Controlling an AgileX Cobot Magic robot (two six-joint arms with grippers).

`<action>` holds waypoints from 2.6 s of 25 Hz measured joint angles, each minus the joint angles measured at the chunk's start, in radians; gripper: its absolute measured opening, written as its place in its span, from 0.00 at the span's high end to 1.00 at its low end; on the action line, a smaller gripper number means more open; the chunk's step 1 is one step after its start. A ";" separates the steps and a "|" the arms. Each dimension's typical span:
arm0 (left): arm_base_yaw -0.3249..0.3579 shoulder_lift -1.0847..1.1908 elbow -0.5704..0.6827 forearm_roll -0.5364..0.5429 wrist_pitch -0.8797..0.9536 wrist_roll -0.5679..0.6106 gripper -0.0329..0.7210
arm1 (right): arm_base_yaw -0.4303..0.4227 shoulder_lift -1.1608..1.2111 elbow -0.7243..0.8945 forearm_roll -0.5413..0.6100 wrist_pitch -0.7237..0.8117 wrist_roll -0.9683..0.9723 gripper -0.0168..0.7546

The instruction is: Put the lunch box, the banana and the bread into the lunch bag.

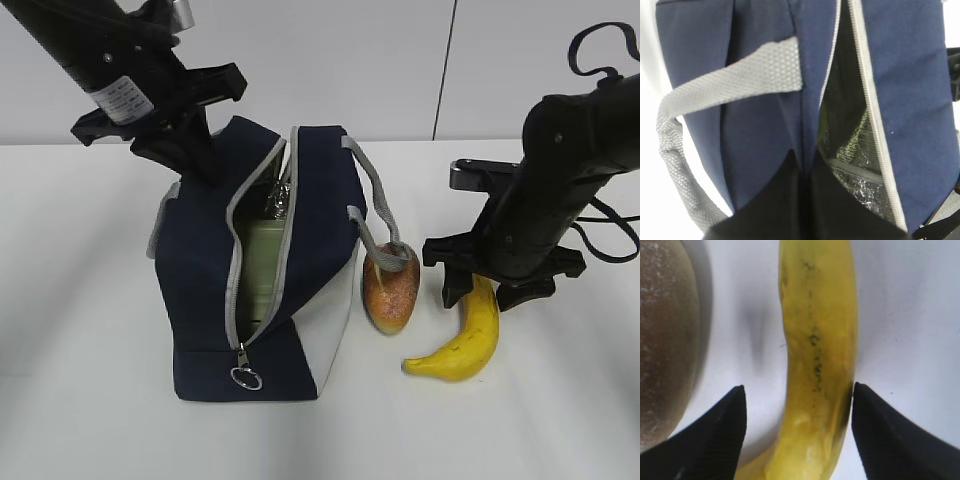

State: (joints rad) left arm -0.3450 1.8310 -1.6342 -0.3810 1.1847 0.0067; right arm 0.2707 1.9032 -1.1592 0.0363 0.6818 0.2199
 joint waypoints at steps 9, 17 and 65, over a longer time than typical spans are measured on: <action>0.000 0.000 0.000 0.002 0.000 0.000 0.96 | 0.000 0.048 -0.014 -0.011 0.017 0.004 0.36; 0.000 0.000 0.000 0.003 0.000 0.000 0.96 | 0.000 0.048 -0.014 -0.026 0.024 0.004 0.58; 0.000 0.000 0.000 0.025 0.001 0.000 0.96 | 0.002 0.043 -0.174 1.270 0.253 -0.857 0.59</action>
State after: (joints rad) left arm -0.3450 1.8310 -1.6342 -0.3559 1.1859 0.0067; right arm 0.2725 1.9460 -1.3331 1.3065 0.9351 -0.6366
